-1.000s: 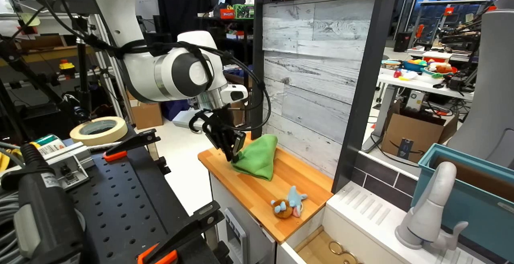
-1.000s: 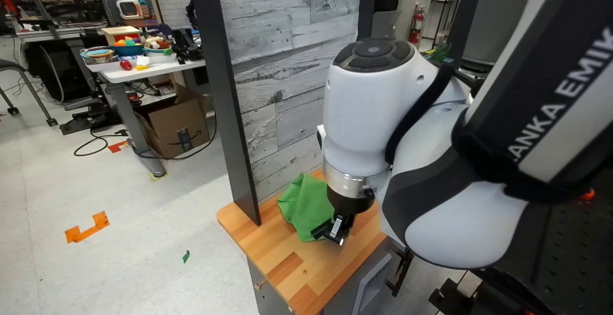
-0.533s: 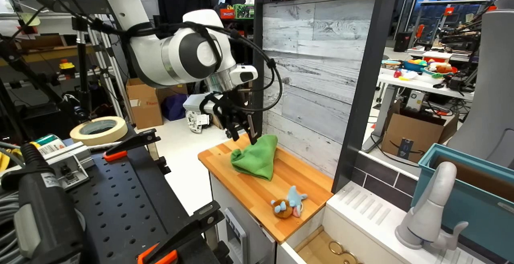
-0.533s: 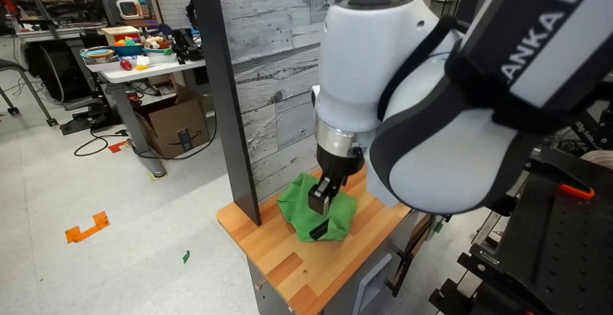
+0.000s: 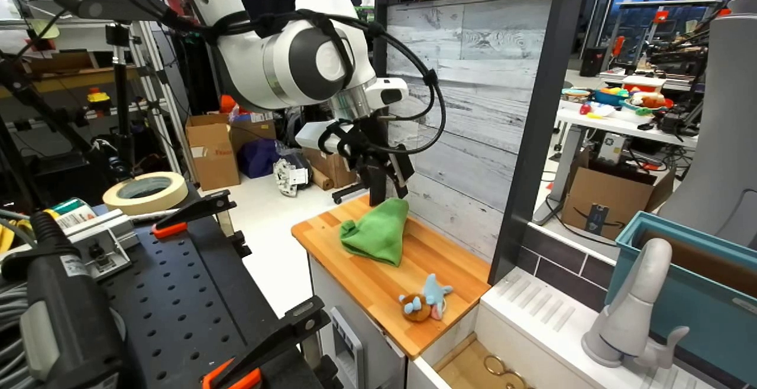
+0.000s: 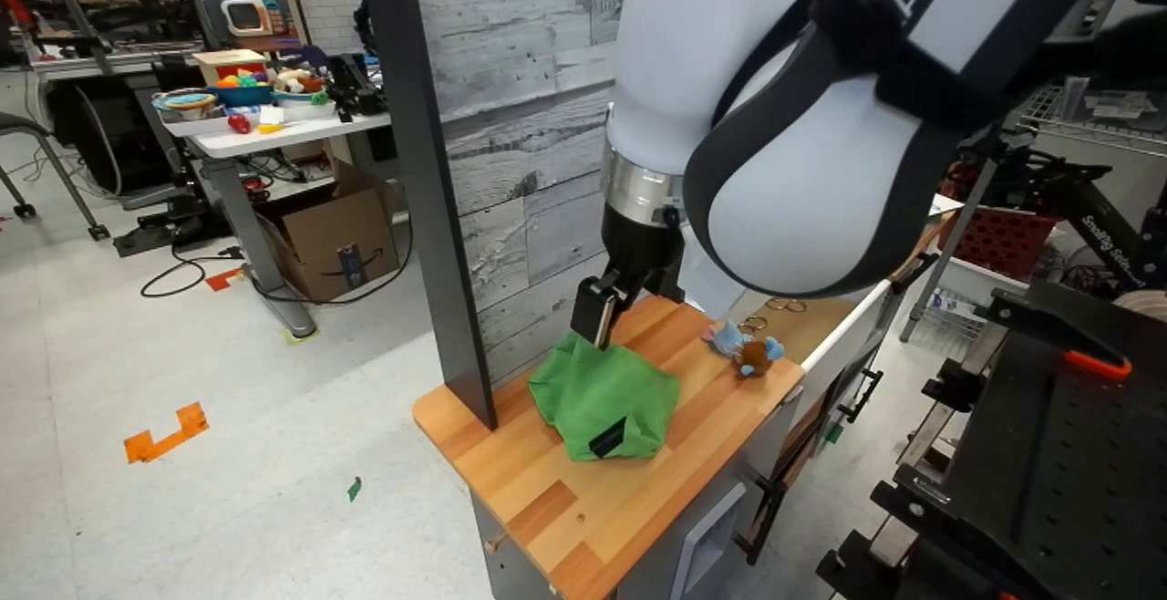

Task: Move the toy to the right, fold the green object and move it to the left

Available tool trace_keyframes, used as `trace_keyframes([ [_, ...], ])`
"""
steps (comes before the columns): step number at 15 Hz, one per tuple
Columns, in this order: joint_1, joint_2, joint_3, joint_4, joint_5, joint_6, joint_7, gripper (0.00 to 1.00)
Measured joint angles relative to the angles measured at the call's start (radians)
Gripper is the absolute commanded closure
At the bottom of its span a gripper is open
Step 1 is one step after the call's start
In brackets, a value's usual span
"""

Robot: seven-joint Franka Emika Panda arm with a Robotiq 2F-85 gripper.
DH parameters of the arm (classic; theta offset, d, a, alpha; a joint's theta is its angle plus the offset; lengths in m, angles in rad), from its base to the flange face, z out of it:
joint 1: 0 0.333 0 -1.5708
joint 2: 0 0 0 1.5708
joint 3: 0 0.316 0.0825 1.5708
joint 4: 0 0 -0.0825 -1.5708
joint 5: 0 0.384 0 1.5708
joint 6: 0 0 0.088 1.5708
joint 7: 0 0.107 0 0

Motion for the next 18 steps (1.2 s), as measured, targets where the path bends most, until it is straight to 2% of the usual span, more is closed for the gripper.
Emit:
trace_keyframes([
  [3,-0.059,0.042,0.069,0.041,0.002,-0.041,0.0,0.0],
  [6,-0.133,0.096,0.156,0.117,0.022,-0.133,0.001,0.0],
  [8,-0.167,0.139,0.183,0.183,0.038,-0.199,0.002,0.0],
  [13,-0.206,0.247,0.194,0.339,0.043,-0.324,0.036,0.0],
  [18,-0.211,0.33,0.199,0.462,0.043,-0.423,0.075,0.0],
])
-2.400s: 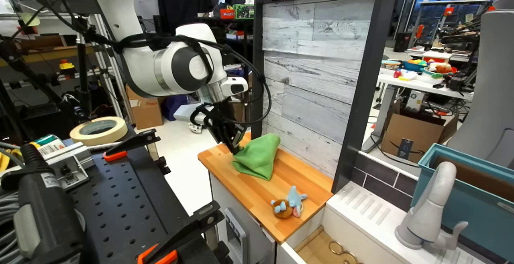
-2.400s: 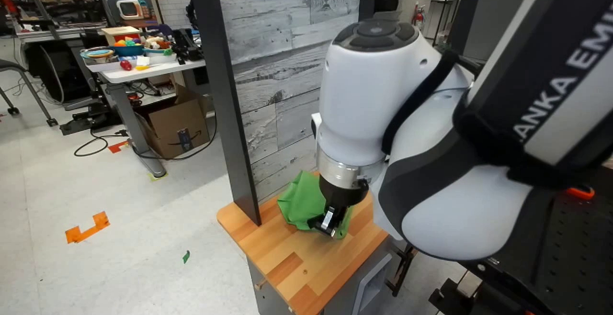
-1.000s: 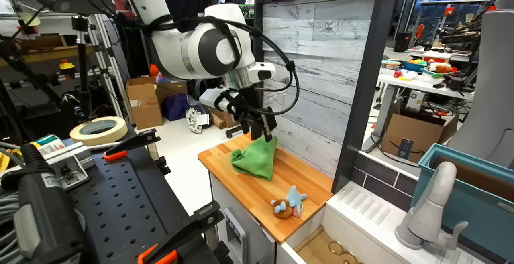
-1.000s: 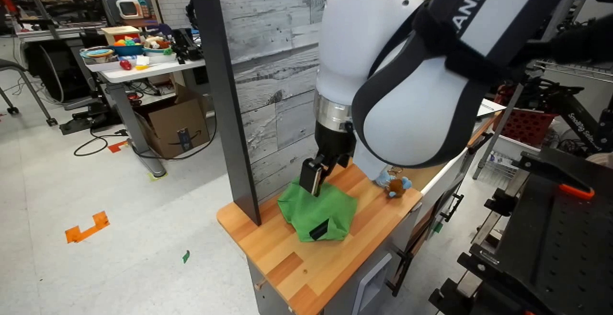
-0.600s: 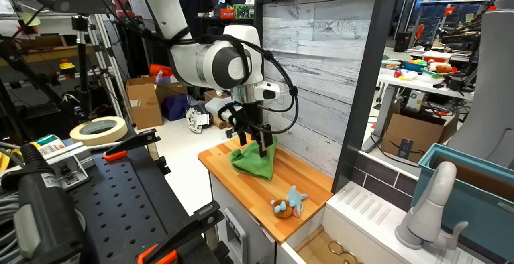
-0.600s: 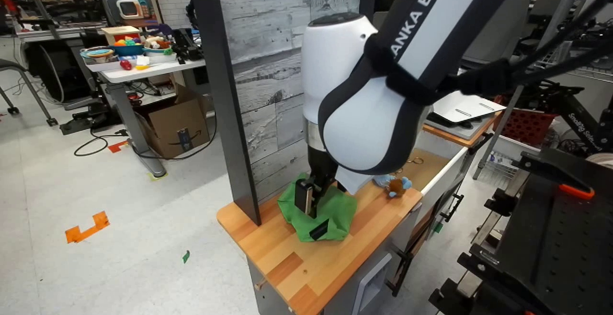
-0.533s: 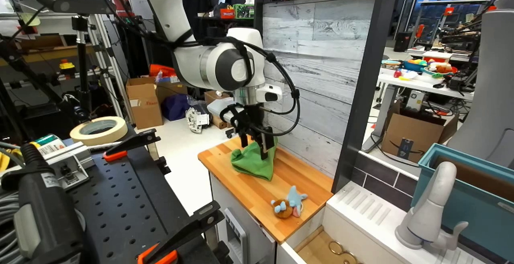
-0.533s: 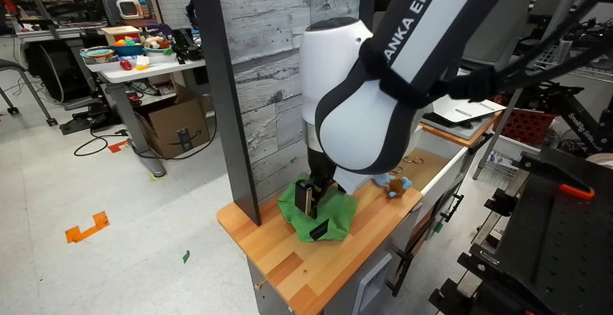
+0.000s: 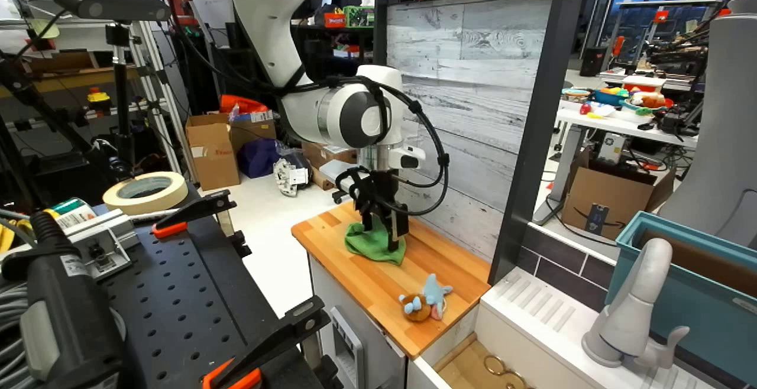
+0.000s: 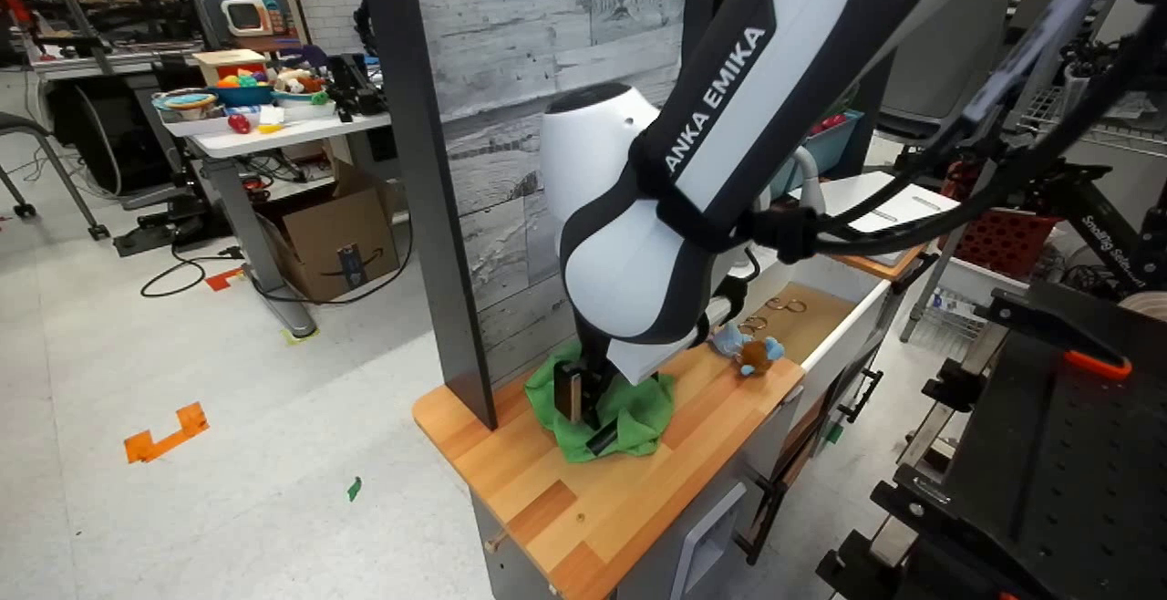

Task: Move the toy to the right, fold the green object and move it to the left

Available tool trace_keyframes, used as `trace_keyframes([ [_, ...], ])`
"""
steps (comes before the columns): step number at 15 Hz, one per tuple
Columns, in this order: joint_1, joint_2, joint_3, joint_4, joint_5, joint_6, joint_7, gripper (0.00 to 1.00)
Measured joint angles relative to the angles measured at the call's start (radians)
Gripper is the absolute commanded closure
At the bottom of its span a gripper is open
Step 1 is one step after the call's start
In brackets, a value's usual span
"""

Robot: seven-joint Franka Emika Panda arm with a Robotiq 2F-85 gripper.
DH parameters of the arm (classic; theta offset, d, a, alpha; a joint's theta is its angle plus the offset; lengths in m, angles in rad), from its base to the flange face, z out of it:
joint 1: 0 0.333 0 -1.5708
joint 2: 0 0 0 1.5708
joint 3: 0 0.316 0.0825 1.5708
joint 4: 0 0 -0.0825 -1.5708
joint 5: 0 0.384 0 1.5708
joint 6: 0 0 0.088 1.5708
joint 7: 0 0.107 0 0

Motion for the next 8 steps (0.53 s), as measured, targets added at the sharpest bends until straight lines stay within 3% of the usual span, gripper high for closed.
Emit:
trace_keyframes([
  [8,0.001,0.042,0.02,0.063,0.0,-0.09,0.019,0.0],
])
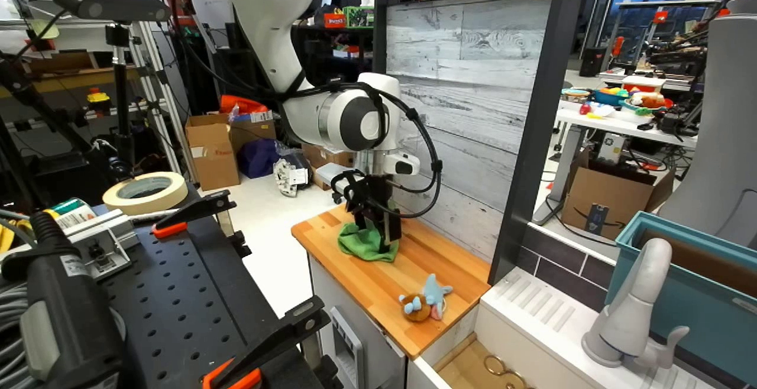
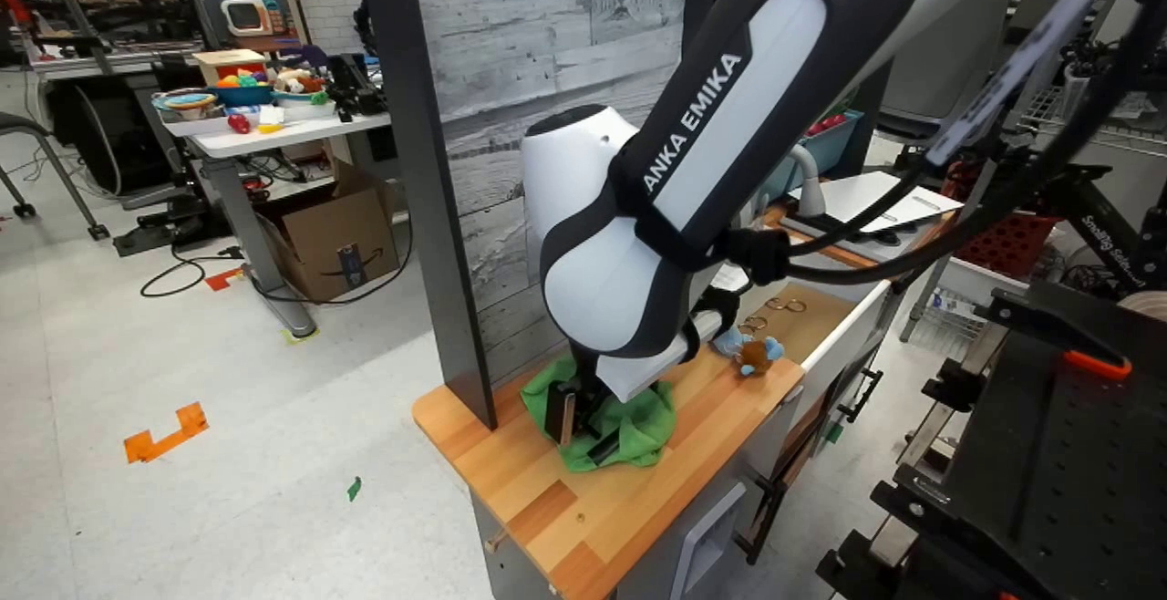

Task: Move the toy to the right, fold the green object and move it to the left

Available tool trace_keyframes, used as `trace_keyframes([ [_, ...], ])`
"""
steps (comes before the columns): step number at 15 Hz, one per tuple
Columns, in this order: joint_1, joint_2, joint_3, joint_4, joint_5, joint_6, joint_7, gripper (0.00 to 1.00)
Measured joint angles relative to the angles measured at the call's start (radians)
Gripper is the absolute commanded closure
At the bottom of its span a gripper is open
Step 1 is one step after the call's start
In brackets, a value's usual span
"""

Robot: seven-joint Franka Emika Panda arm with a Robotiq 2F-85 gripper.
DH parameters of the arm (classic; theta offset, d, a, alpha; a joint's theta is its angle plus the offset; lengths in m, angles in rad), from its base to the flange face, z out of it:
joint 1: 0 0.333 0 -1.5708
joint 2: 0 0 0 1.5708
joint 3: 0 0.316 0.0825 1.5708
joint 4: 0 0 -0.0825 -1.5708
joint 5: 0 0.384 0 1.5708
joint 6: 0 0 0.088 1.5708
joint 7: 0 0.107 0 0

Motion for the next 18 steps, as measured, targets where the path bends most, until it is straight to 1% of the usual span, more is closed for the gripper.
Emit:
trace_keyframes([
  [3,0.003,-0.003,0.02,-0.023,-0.002,0.0,-0.008,0.0],
  [7,0.028,-0.021,0.032,-0.093,-0.007,0.025,-0.034,0.0],
  [13,0.069,-0.084,0.028,-0.245,-0.012,0.114,-0.047,0.0],
  [18,0.081,-0.146,0.003,-0.309,-0.012,0.116,-0.044,0.0],
])
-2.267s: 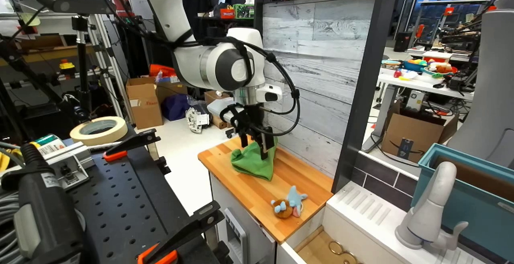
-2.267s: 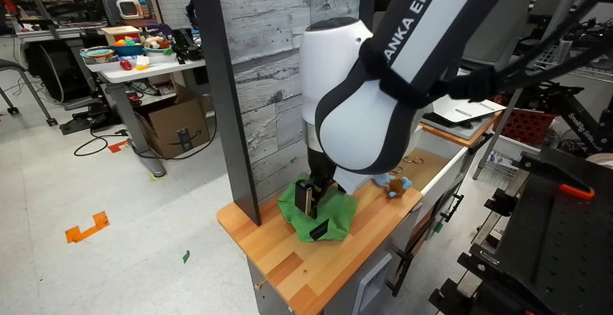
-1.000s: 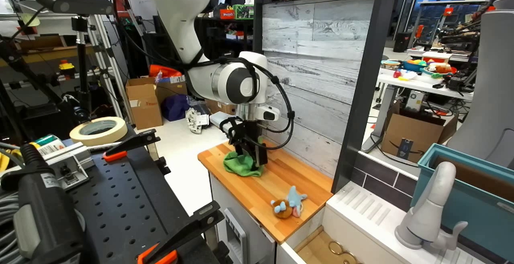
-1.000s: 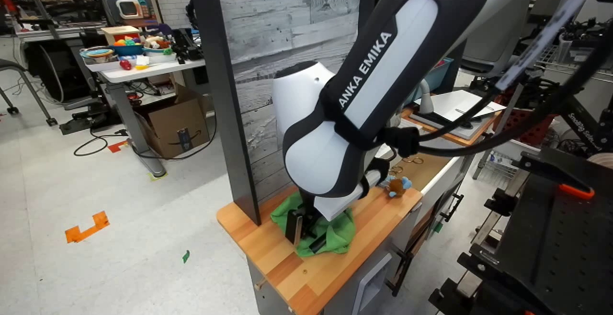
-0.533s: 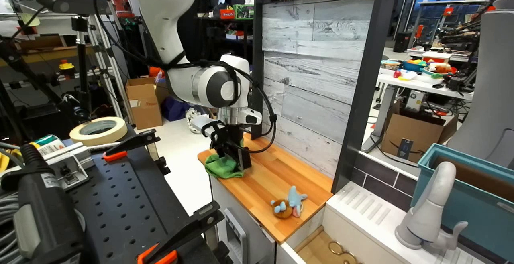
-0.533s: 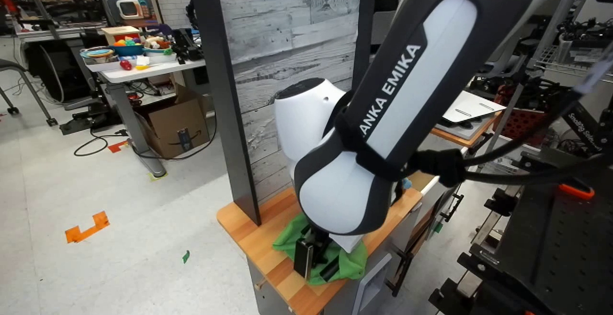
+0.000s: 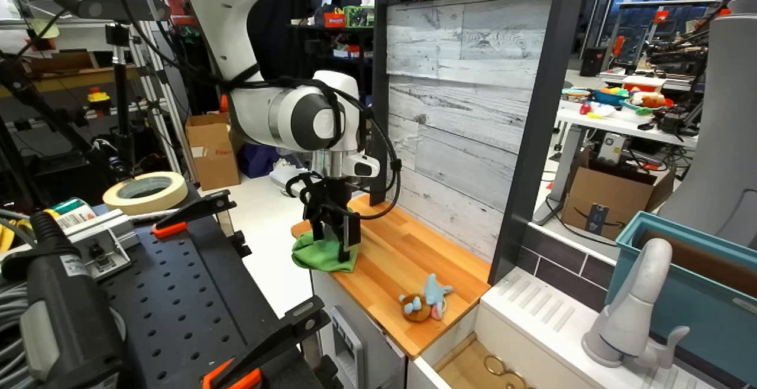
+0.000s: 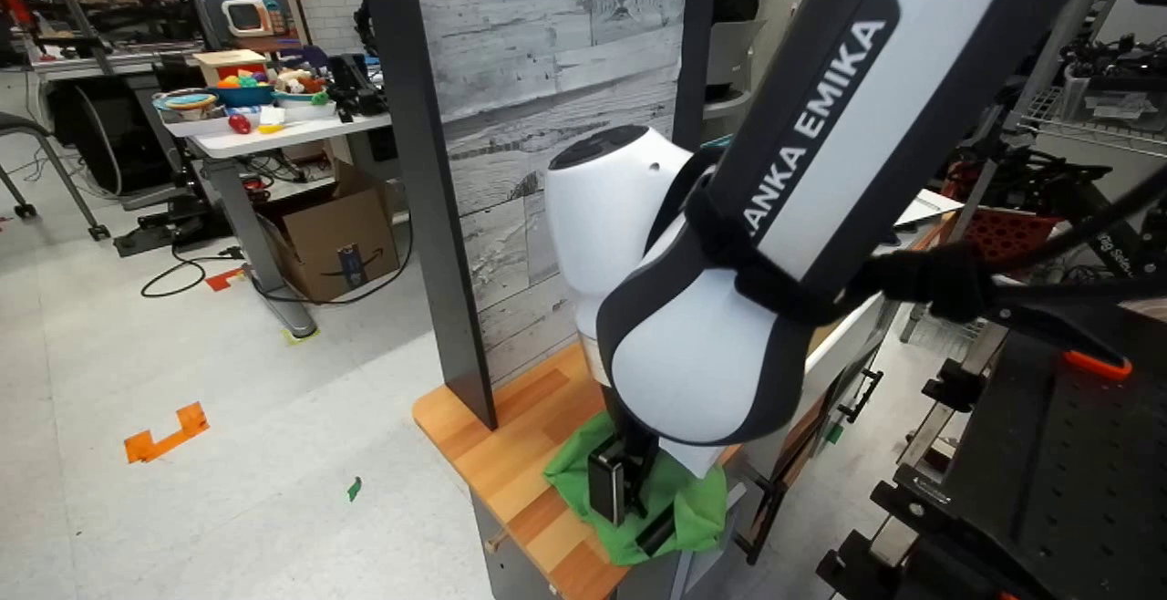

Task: Move the toy to the right, fold the green object and move it to the left

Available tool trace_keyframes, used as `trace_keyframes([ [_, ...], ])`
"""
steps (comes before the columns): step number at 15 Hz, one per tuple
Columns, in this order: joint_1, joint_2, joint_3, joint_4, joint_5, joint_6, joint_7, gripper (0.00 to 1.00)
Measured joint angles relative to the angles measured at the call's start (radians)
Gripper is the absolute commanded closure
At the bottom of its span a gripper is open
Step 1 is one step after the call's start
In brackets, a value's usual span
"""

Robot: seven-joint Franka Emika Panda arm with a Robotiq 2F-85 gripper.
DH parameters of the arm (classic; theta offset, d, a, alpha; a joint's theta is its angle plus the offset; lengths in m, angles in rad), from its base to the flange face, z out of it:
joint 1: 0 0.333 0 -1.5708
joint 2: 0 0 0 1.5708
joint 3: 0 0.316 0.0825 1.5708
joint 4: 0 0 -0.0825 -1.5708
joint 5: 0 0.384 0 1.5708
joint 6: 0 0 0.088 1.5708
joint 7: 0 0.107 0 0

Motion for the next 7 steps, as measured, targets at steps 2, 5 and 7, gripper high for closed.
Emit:
trace_keyframes([
  [2,0.0,-0.041,-0.014,-0.027,0.0,0.0,0.0,0.0],
  [5,-0.001,-0.123,-0.03,-0.078,-0.009,-0.02,-0.007,0.0],
  [7,-0.009,-0.201,-0.027,-0.134,-0.051,-0.048,-0.067,0.0],
])
